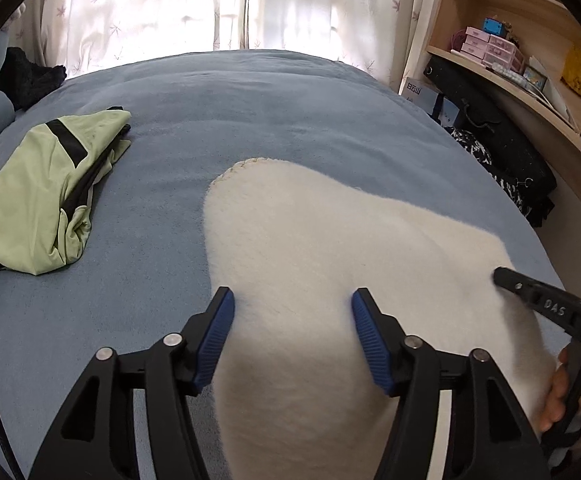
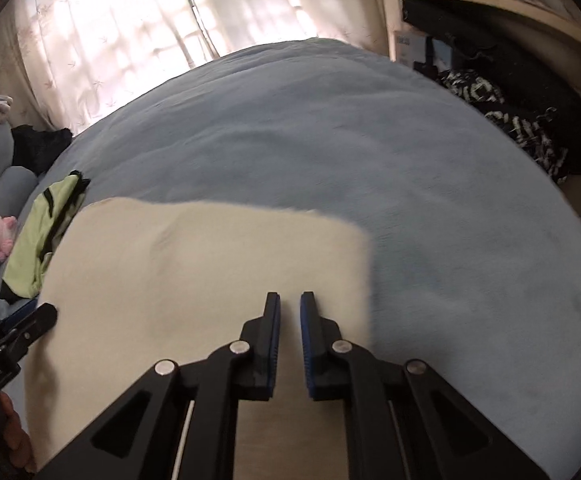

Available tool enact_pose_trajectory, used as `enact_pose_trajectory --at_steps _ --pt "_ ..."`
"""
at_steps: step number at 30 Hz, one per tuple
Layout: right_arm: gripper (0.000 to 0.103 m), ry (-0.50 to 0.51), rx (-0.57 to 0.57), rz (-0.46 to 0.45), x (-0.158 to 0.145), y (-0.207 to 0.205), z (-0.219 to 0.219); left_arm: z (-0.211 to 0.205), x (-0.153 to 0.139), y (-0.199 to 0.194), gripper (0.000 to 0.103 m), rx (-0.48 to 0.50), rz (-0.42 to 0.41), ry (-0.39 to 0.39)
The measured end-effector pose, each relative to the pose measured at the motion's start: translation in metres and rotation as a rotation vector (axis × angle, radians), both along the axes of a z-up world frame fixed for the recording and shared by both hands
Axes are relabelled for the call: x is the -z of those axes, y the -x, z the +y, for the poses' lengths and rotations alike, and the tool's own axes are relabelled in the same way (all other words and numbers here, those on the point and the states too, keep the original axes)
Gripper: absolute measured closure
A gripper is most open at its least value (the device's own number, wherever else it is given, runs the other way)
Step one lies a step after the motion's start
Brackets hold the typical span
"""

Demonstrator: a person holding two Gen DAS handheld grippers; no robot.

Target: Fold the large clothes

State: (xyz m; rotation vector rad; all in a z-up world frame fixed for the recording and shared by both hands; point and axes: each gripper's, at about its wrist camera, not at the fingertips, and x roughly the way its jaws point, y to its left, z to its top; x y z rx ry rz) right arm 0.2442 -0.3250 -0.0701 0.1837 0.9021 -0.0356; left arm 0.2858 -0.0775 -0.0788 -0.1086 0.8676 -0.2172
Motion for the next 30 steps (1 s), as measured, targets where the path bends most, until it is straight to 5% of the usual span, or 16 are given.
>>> enact_pose_trajectory --at_steps 18,30 --pt "0.093 0.041 -0.006 0.0 0.007 0.001 0.006 0.007 0.006 -0.001 0.034 -0.023 0.029 0.044" --pt "0.09 0.008 0.024 0.029 0.009 -0.002 0.004 0.013 0.011 -0.006 0.016 -0.083 0.091 0.042"
